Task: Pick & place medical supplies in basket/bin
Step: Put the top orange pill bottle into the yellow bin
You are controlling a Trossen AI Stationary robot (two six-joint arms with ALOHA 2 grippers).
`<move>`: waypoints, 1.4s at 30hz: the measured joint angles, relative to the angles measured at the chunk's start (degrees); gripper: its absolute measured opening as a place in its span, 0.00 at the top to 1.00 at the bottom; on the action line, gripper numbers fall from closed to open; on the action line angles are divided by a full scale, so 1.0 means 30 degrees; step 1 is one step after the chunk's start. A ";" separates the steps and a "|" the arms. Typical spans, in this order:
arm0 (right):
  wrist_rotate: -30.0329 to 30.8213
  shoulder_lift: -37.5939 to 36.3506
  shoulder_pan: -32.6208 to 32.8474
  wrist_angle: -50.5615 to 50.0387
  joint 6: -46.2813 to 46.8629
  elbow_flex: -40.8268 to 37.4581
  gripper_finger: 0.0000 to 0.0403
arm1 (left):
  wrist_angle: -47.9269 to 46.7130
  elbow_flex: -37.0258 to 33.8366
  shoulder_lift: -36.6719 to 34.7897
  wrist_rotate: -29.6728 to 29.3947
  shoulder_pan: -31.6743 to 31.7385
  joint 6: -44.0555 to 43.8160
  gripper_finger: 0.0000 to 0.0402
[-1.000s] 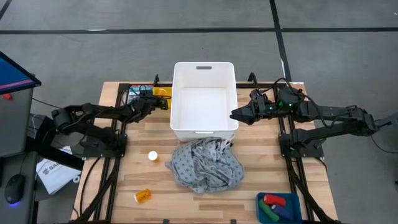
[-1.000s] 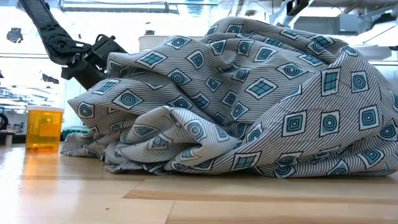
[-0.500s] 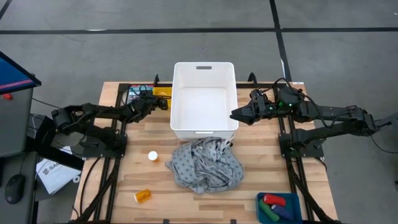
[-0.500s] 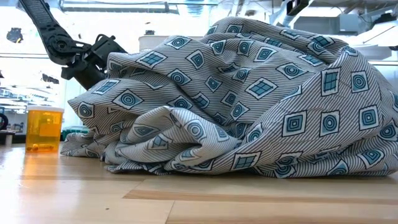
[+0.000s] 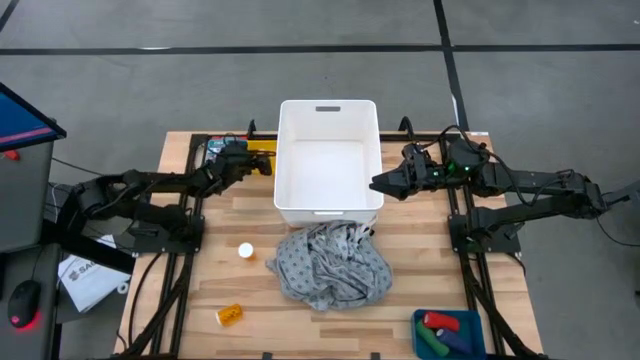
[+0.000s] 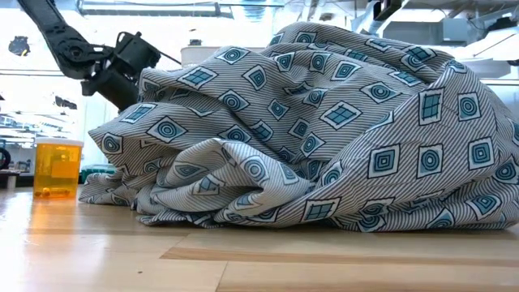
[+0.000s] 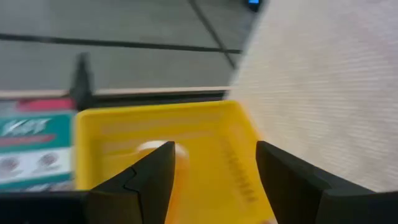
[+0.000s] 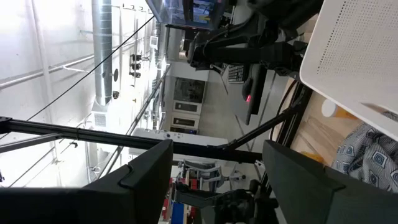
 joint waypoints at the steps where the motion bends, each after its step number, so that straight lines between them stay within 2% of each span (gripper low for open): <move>1: 0.0044 0.0000 0.0000 0.0000 -0.0056 0.0000 0.39 | -0.0100 0.0000 -0.0385 0.0608 0.0000 0.0523 0.46; 5: 0.0168 0.0000 0.0000 0.0007 -0.0284 0.0000 0.39 | -0.2139 0.0007 -0.2383 0.3121 -0.0007 0.2477 0.47; 12: 0.0164 0.0000 0.0000 0.0678 -0.0578 0.0000 0.39 | -0.8254 0.0007 -0.7069 0.6671 -0.0022 0.4353 0.44; 18: 0.0161 0.0000 -0.0015 0.1020 -0.0916 0.0000 0.39 | -1.1062 0.0007 -1.0493 1.1044 -0.0455 0.4872 0.35; 21: 0.0161 0.0000 -0.0015 0.1019 -0.1097 0.0000 0.39 | -1.3238 0.0416 -1.1760 1.2322 -0.1384 0.5551 0.29; 27: 0.0161 0.0000 -0.0015 0.1056 -0.1161 0.0000 0.39 | -1.8060 0.2887 -1.2303 1.2204 -0.3723 0.8183 0.20; 30: 0.0161 0.0000 -0.0015 0.1056 -0.1245 0.0000 0.39 | -1.9091 0.4016 -1.2041 1.2160 -0.5003 0.8369 0.17; 35: 0.0161 0.0000 -0.0015 0.1161 -0.1437 0.0000 0.39 | -2.1177 0.5329 -1.1082 1.1620 -0.7624 0.8739 0.17; 42: 0.0161 0.0000 -0.0021 0.1661 -0.1508 0.0000 0.39 | -2.3282 0.6781 -0.8359 1.0434 -1.1651 0.8759 0.17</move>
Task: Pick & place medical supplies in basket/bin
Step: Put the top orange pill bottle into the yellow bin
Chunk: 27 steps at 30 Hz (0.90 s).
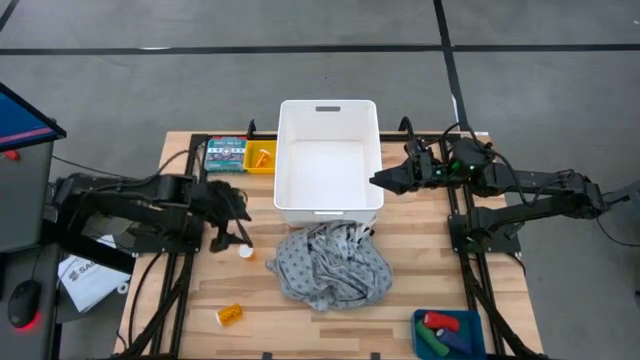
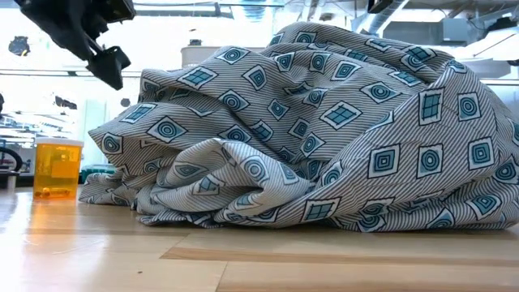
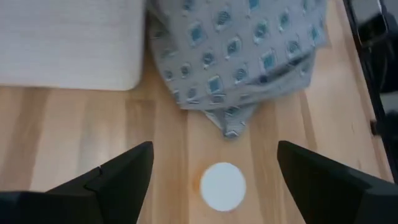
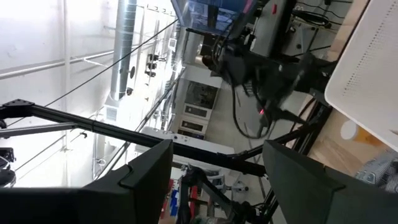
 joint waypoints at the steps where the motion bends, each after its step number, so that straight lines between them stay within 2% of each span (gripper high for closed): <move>1: 0.0000 0.0000 -0.0010 0.0061 -0.0008 0.0000 0.39 | -0.0038 0.0124 0.0351 -0.0205 -0.0499 -0.0176 0.17; 6: 0.0000 0.0000 -0.0008 0.0440 -0.0002 0.0000 0.39 | -0.0269 0.0294 0.2603 -0.0864 -0.2528 -0.1949 0.17; 12: -0.0175 0.0000 -0.0008 0.0547 -0.0090 0.0000 0.39 | -0.1353 0.0308 0.4814 -0.3543 -0.3735 -0.4740 0.17; 21: -0.0482 0.0000 -0.0132 0.1407 -0.0133 0.0000 0.39 | -0.1267 0.0308 0.5442 -0.4113 -0.4464 -0.6939 0.17; 27: -0.0656 0.0006 -0.0132 0.1796 -0.0235 0.0000 0.39 | -0.1268 0.0304 0.5723 -0.4119 -0.5294 -0.7269 0.17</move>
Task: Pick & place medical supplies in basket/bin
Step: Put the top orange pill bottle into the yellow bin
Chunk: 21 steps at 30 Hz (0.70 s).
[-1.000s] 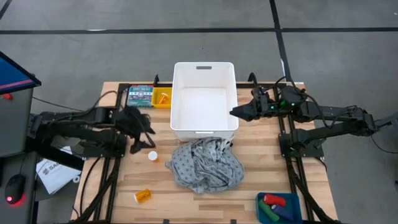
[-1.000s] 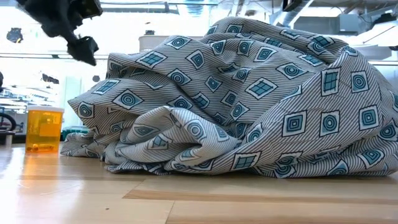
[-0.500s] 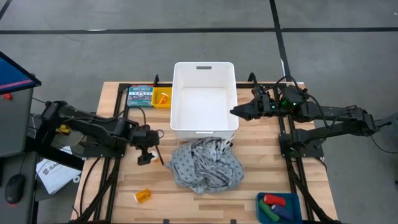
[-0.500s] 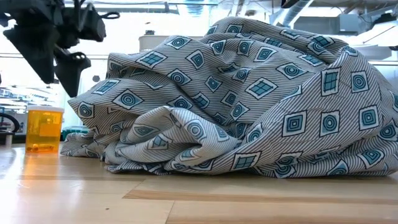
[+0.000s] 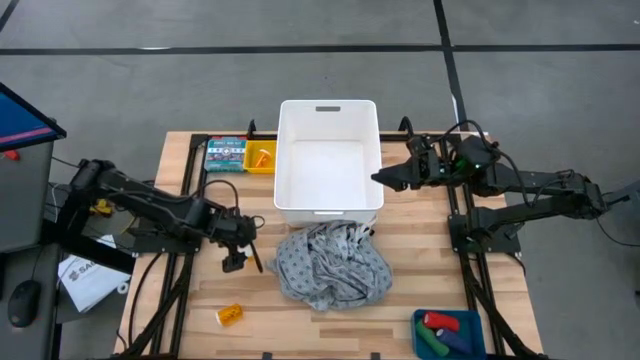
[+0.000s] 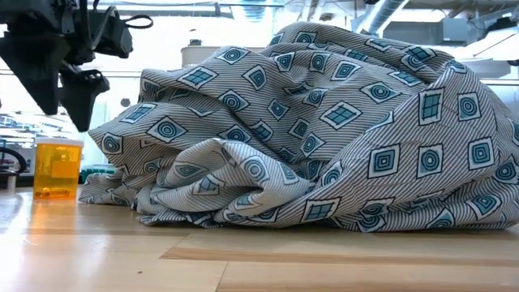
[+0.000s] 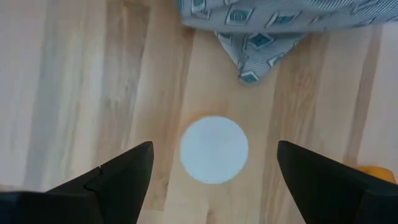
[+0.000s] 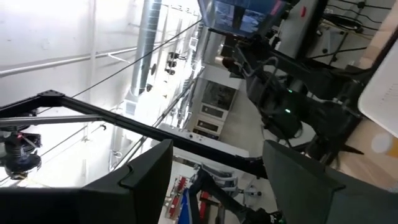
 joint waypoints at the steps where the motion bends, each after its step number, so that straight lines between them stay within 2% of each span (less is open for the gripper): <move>1: 0.0000 -0.0005 0.0005 0.0165 -0.0006 0.0000 0.39 | -0.0027 -0.0021 0.0117 0.0021 -0.0096 -0.0184 0.17; 7: 0.0000 -0.0006 0.0000 0.0982 -0.0211 0.0000 0.39 | 0.0129 -0.0032 0.0902 -0.0519 -0.0344 -0.0818 0.17; 21: 0.0007 -0.0006 0.0000 0.1169 -0.0204 0.0000 0.39 | 0.0833 -0.0032 0.3194 -0.0228 -0.0366 -0.1793 0.17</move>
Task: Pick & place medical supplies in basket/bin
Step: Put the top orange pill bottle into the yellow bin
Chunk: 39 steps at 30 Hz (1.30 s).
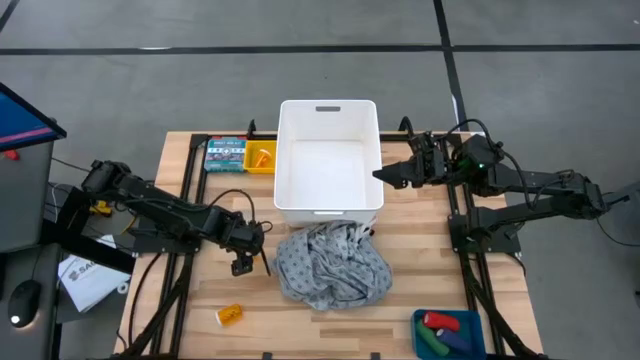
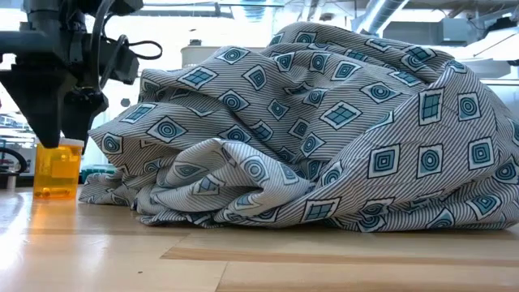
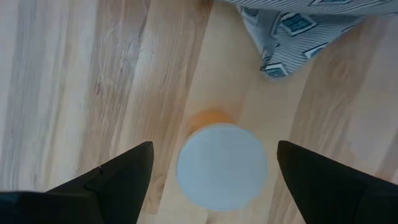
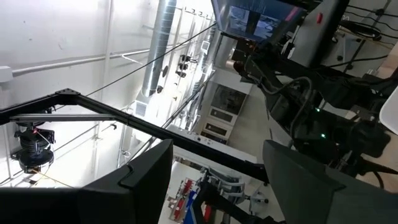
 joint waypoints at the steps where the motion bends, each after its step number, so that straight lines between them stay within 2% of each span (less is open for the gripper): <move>1: 0.0001 0.0000 0.0007 0.0007 0.0000 0.0000 0.39 | 0.0005 0.0000 0.0144 0.0006 0.0000 -0.0140 0.18; 17: -0.0138 0.0000 0.0007 0.0000 0.0007 0.0000 0.39 | 0.0055 -0.0015 0.0510 0.0103 0.0107 -0.1091 0.37; 28: -0.0138 0.0000 0.0007 0.0000 0.0007 0.0000 0.39 | 0.0014 -0.0015 0.0495 0.0095 0.0593 -0.1589 0.44; 39: -0.0141 0.0000 0.0006 -0.0007 0.0003 0.0000 0.39 | 0.0048 -0.0015 0.0488 0.0088 0.1789 -0.1803 0.46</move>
